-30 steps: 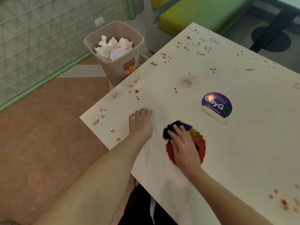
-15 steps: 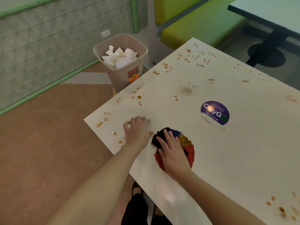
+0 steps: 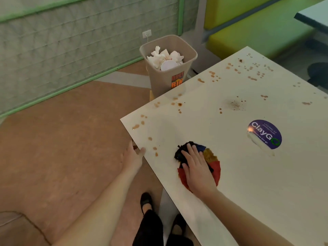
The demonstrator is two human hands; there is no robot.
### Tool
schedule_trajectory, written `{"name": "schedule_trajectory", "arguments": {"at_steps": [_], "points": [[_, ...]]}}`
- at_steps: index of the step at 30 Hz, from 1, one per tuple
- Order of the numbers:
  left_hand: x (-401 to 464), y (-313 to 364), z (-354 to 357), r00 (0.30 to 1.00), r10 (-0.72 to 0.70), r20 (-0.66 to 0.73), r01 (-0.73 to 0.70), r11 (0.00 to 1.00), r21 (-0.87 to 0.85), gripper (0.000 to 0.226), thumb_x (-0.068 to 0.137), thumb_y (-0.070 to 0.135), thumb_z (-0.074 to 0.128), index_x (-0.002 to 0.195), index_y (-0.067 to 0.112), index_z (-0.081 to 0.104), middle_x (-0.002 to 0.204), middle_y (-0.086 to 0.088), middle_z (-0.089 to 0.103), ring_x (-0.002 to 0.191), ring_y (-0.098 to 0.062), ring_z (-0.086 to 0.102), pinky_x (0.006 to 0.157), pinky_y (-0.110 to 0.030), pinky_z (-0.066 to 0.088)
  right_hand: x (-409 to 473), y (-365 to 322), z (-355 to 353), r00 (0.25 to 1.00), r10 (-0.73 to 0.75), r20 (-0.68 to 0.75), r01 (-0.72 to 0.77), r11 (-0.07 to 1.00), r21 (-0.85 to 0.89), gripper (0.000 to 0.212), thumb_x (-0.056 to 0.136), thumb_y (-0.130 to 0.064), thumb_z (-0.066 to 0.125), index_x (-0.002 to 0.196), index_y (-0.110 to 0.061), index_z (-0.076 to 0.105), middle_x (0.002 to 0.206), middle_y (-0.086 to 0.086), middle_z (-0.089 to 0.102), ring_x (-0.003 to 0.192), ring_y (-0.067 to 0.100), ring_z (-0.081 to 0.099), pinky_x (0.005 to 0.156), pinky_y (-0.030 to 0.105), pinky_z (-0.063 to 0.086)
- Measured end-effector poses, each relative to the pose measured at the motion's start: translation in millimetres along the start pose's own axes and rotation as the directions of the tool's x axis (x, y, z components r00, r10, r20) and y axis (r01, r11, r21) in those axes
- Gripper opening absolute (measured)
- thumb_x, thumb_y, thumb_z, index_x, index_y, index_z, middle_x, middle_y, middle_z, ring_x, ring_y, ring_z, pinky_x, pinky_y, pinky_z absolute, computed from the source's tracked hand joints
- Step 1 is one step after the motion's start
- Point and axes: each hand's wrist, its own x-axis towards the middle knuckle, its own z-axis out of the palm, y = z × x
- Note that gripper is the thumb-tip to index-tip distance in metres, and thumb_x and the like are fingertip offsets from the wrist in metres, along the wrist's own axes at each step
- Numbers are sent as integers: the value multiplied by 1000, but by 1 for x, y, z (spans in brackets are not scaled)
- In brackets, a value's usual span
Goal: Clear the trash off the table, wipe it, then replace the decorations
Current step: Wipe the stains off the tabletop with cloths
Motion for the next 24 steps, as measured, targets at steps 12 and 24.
{"name": "schedule_trajectory", "arguments": {"at_steps": [12, 24], "points": [[-6, 11, -11, 994, 36, 99, -17, 983, -182, 65, 87, 30, 69, 141, 41, 35, 108, 3, 66, 94, -12, 62, 96, -45, 48, 52, 3, 3, 940, 154, -303, -129, 986, 102, 29, 97, -19, 58, 124, -19, 68, 137, 9, 53, 131, 32, 38, 108, 53, 38], [0, 8, -16, 982, 66, 178, -12, 957, -290, 82, 90, 20, 71, 154, 30, 21, 109, 2, 59, 115, -22, 57, 101, -40, 43, 72, -38, 24, 961, 122, -246, -71, 975, 209, 39, 103, -18, 44, 142, -15, 51, 151, 3, 43, 145, 20, 30, 120, 40, 27]]}}
